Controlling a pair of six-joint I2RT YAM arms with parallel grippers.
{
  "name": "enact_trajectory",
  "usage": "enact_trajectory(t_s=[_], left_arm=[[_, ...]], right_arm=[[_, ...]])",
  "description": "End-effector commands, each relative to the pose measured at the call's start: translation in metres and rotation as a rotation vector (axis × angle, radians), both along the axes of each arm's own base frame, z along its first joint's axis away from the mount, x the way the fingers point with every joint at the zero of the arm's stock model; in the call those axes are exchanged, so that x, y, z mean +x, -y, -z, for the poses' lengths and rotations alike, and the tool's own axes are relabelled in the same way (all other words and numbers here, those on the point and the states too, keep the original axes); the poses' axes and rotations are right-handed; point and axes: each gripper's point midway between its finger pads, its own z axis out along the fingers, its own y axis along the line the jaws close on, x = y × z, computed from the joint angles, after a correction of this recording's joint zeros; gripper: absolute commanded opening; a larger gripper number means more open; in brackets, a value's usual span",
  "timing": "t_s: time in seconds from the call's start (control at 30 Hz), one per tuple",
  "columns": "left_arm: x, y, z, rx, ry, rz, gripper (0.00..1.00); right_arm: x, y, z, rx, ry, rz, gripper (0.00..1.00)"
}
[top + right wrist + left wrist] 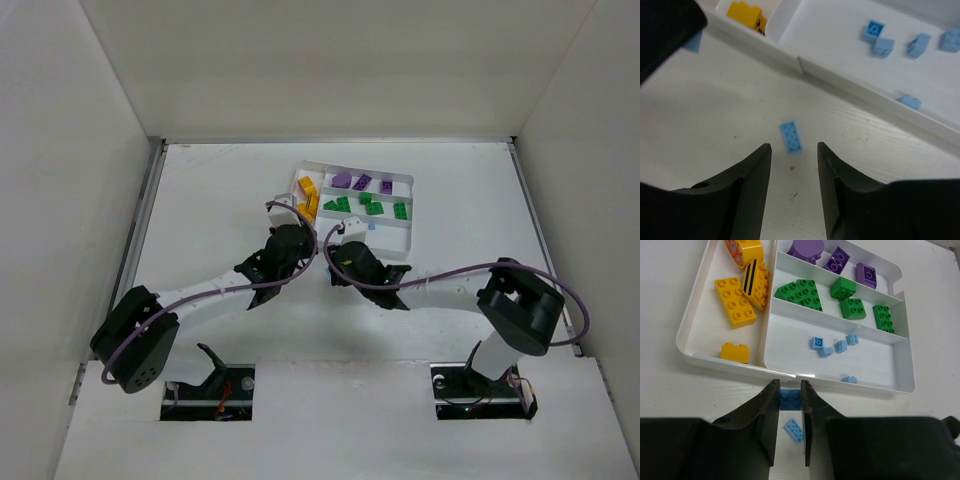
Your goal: Sort the legos into containers by color
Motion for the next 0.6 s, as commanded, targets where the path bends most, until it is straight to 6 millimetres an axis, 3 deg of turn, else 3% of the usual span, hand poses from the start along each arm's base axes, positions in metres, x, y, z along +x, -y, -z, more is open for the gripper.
enact_trajectory(t_s=[0.0,0.3,0.57], left_arm=[[0.005,-0.003,-0.015,-0.026,0.043,-0.012,0.17],[0.002,-0.016,-0.011,-0.026,0.040,-0.034,0.17],[0.003,-0.019,-0.008,-0.026,0.033,-0.044,0.17]], right_arm=[[0.002,-0.016,0.005,-0.004,0.004,-0.063,0.50],[0.005,-0.035,0.024,-0.039,-0.042,-0.126,0.49],[0.009,-0.029,0.040,-0.093,-0.065,-0.107,0.37]])
